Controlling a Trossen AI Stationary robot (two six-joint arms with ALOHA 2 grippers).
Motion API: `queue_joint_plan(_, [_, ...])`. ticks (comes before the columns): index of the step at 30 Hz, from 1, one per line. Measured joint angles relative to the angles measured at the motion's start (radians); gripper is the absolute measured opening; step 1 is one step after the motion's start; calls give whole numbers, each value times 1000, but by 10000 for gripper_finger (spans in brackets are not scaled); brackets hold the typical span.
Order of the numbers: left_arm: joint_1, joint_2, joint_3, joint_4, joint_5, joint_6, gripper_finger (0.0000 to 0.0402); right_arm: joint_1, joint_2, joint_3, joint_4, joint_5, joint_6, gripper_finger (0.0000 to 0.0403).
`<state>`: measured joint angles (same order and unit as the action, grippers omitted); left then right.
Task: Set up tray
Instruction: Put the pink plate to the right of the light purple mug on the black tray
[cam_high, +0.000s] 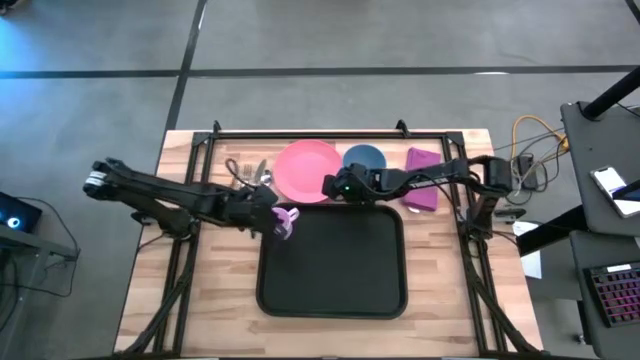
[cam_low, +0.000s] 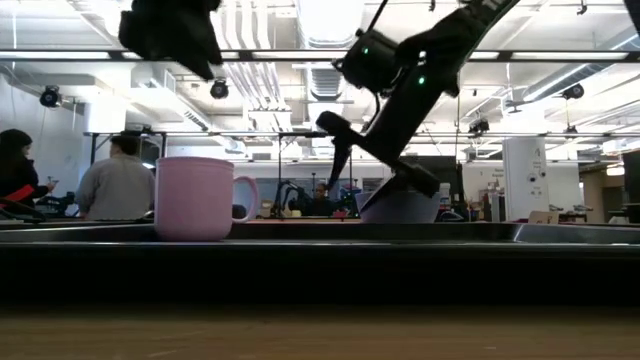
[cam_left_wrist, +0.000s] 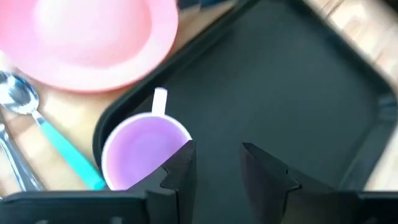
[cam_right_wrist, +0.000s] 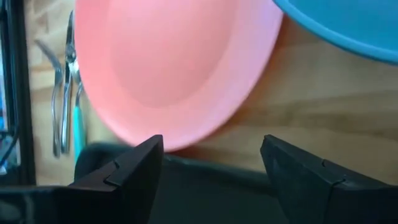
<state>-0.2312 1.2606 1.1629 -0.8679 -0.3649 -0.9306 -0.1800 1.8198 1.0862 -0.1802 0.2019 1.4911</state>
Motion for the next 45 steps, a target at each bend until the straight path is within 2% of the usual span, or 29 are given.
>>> queue_joint_plan(11, [0,-147,0,2,-86,3,102,-41,130,65,10,-1,110,246])
queue_joint_plan(26, [1,-155,1,-24,-98,39,102,-92,239,194,5,8,110,232])
queue_joint_plan(30, [1,-156,0,-40,-110,39,102,-94,251,199,-5,7,160,223])
queue_joint_plan(35, [2,-156,0,-42,-111,39,102,-95,253,200,-23,9,192,199])
queue_joint_plan(45, [2,-155,0,-42,-114,39,102,-99,253,198,-29,10,196,118])
